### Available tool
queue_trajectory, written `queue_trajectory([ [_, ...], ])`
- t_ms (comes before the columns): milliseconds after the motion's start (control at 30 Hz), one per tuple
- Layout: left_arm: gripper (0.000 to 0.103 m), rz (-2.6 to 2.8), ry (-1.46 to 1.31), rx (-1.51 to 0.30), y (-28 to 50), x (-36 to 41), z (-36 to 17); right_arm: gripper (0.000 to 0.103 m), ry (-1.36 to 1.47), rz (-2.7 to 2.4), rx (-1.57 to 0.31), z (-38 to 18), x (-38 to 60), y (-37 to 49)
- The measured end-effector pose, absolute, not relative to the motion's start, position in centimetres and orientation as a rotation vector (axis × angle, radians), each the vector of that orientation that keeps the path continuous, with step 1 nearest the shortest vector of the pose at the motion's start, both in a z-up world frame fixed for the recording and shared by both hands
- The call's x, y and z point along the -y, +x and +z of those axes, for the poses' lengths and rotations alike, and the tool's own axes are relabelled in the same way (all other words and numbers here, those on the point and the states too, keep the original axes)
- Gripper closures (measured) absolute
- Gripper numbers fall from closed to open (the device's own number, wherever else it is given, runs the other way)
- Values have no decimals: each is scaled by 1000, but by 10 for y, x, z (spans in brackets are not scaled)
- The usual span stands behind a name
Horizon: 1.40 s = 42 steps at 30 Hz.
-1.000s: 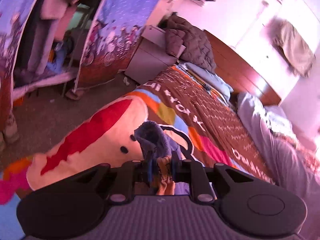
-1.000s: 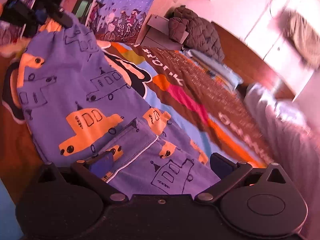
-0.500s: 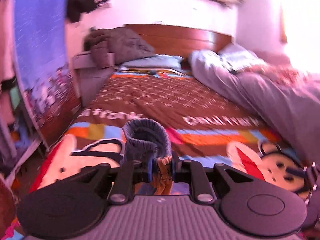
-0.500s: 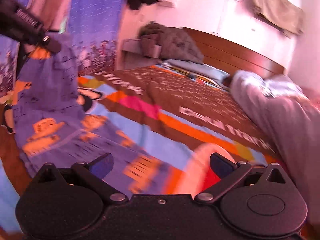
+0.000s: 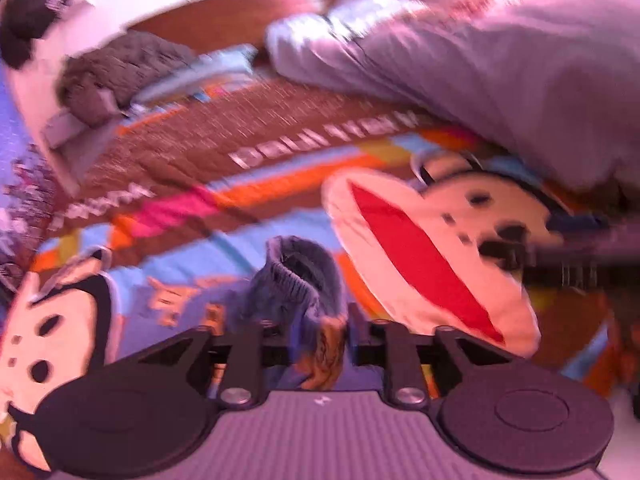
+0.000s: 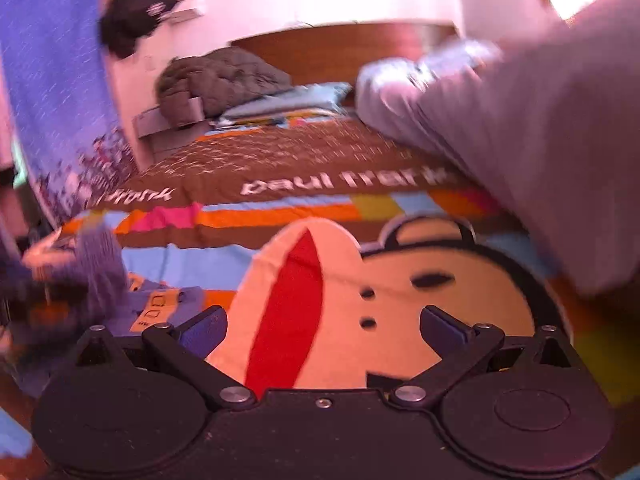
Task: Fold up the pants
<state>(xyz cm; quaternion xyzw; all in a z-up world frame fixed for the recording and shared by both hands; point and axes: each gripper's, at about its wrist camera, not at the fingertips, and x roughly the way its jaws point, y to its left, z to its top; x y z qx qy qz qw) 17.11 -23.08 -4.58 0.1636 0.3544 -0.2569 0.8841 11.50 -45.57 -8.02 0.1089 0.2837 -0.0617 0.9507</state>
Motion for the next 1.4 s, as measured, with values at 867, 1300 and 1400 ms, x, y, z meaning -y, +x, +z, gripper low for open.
queue_trajectory([
  [867,21,-374,2,-919,198,19,-97,1,93,-66,-871,-96,313,149],
  [1300,40,-405,-358,-927,208,-17,-87,1,102,-10,-747,-40,317,161],
  [1400,71,-391,-462,-1002,221,-21,-105,1,36,136,-772,-35,289,219],
])
